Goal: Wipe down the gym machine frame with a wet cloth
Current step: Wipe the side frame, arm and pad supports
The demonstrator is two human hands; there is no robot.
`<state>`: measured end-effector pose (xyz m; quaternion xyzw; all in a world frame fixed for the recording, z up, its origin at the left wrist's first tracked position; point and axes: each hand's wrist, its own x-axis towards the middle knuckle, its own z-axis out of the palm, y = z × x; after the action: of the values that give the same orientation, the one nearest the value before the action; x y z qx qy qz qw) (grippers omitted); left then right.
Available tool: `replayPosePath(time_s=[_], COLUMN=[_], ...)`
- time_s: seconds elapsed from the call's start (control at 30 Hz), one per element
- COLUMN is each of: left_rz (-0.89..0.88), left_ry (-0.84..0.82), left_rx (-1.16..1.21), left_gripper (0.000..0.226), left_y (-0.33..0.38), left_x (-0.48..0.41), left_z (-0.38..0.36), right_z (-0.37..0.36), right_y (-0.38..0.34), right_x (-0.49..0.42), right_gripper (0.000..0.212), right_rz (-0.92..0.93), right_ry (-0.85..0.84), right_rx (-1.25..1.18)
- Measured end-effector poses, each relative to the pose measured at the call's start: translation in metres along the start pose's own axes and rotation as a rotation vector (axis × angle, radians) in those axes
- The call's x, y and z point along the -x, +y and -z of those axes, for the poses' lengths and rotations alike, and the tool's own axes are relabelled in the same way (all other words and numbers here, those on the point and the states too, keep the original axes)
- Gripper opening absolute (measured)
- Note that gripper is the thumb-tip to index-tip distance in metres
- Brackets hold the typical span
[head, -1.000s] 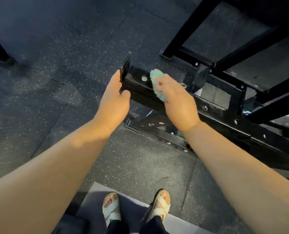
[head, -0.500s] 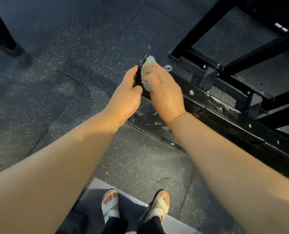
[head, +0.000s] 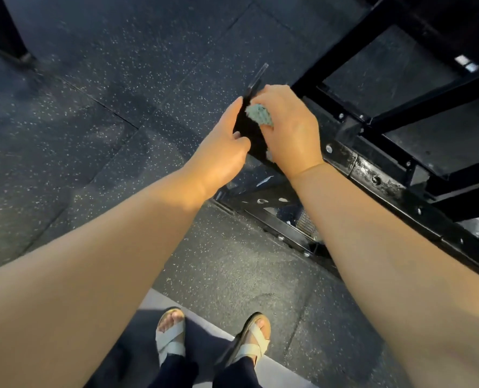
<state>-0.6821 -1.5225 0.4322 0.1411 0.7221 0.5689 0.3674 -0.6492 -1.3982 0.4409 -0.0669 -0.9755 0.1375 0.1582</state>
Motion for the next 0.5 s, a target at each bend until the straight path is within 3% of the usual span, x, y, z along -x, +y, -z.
replayPosePath(time_s=[0.1, 0.27, 0.37, 0.5], left_rz=[0.003, 0.021, 0.056, 0.114], left_ry=[-0.033, 0.015, 0.019, -0.022], left_rx=[-0.019, 0.071, 0.079, 0.080], left_gripper=[0.067, 0.074, 0.076, 0.070], left_y=[0.000, -0.006, -0.009, -0.010], left_x=[0.002, 0.003, 0.008, 0.013], left_z=[0.000, -0.012, -0.025, -0.041], right_z=[0.016, 0.007, 0.001, 0.008], right_y=[0.009, 0.015, 0.022, 0.054], right_x=[-0.002, 0.003, 0.049, 0.103], right_gripper=[0.023, 0.022, 0.031, 0.033], right_rz=[-0.132, -0.351, -0.216, 0.060], right_ry=[-0.115, 0.070, 0.078, -0.023], right_rx=[0.012, 0.042, -0.041, 0.060])
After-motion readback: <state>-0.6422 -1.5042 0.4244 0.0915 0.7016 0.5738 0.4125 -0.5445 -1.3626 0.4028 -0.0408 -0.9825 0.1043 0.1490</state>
